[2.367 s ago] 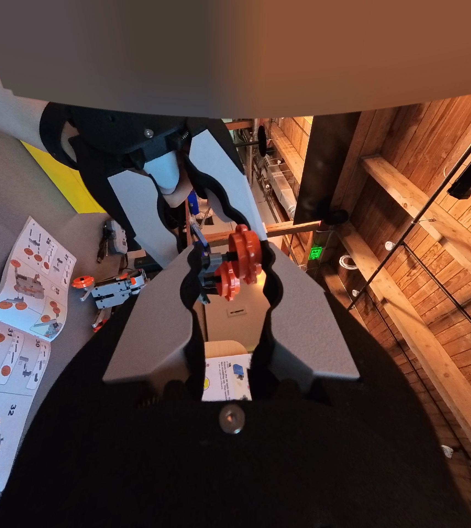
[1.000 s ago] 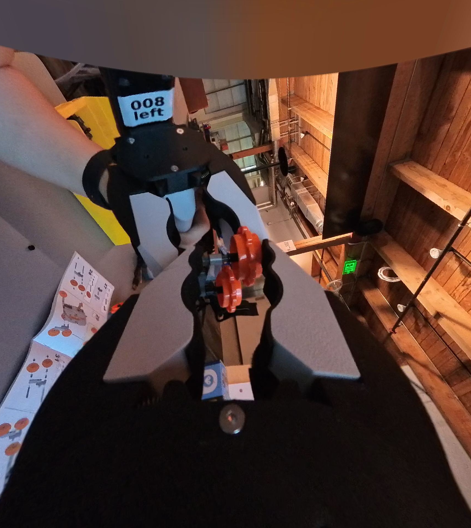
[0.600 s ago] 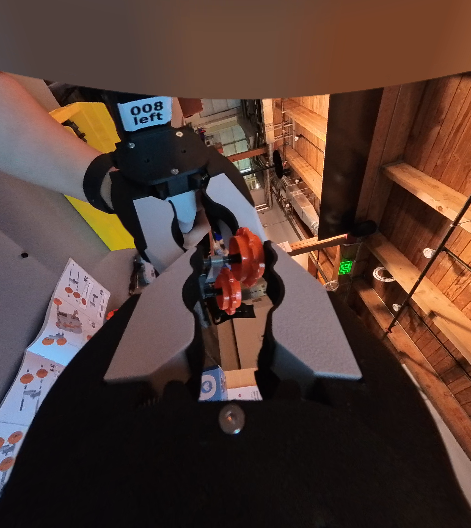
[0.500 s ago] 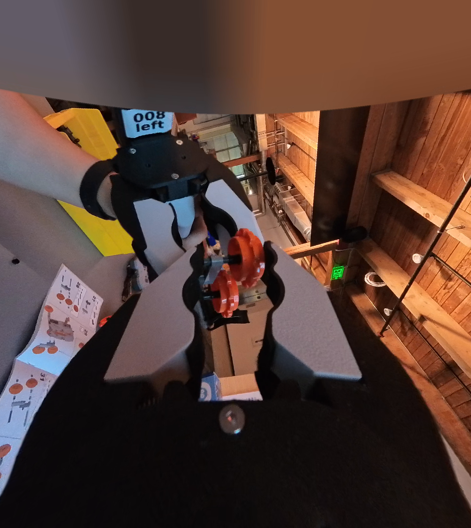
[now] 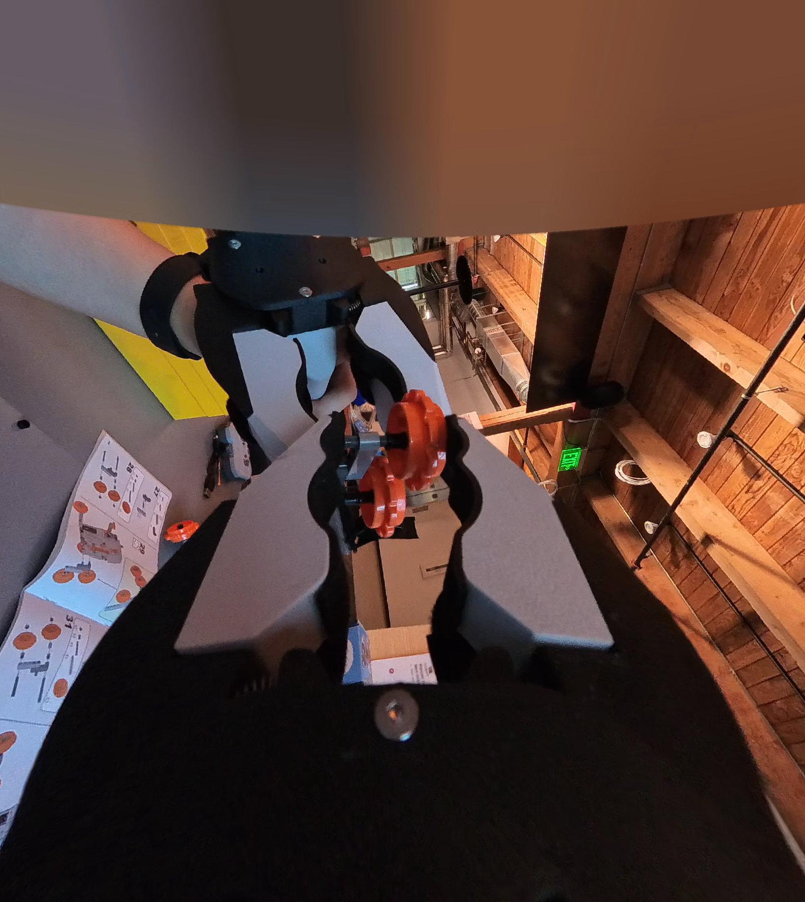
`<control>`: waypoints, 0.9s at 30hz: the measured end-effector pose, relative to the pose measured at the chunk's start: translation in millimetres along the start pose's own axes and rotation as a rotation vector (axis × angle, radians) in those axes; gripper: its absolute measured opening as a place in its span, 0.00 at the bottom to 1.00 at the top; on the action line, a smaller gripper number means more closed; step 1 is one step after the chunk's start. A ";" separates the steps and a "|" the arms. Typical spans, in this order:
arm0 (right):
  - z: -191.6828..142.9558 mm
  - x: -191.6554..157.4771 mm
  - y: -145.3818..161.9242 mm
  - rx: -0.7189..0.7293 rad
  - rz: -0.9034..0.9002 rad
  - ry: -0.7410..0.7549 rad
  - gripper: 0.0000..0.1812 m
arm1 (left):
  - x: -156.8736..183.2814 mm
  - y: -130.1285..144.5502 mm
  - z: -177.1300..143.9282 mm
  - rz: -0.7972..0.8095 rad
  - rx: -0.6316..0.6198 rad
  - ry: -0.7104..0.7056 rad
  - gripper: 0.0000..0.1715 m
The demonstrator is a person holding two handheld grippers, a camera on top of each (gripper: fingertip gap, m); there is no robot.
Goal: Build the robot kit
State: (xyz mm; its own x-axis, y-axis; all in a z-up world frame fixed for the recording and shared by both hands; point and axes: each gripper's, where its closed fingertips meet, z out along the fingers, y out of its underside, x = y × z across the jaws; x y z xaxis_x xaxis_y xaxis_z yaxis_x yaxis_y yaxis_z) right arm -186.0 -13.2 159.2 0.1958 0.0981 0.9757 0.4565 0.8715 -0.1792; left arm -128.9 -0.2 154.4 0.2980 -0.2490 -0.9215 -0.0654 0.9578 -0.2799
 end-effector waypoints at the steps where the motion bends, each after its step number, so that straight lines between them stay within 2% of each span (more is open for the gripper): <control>1: 0.6 0.1 0.6 -0.004 0.002 0.003 0.22 | -0.5 0.5 -0.1 -0.001 -0.001 -0.001 0.27; 6: 2.9 1.0 8.2 -0.024 0.039 0.005 0.22 | -2.2 7.6 0.7 0.010 -0.033 -0.011 0.28; 10: 4.7 9.8 11.4 0.022 0.188 0.030 0.23 | -12.0 7.9 1.4 -0.009 -0.034 -0.078 0.28; 14: 6.9 13.4 12.4 0.032 0.262 0.033 0.23 | -16.5 11.5 2.3 0.033 -0.067 -0.124 0.31; 22: 1.7 11.9 6.0 0.018 0.082 0.061 0.23 | -15.4 4.0 0.1 -0.002 -0.023 -0.109 0.26; 27: 1.2 9.7 3.0 0.019 -0.019 0.074 0.23 | -16.8 1.9 -2.3 0.103 -0.028 -0.156 0.25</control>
State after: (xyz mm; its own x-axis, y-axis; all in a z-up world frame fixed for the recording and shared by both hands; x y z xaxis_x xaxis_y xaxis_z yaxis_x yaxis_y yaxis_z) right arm -183.8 -9.1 168.3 0.2512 0.0467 0.9668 0.4445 0.8817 -0.1581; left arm -136.2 5.5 168.8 0.4319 -0.1225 -0.8936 -0.1292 0.9721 -0.1957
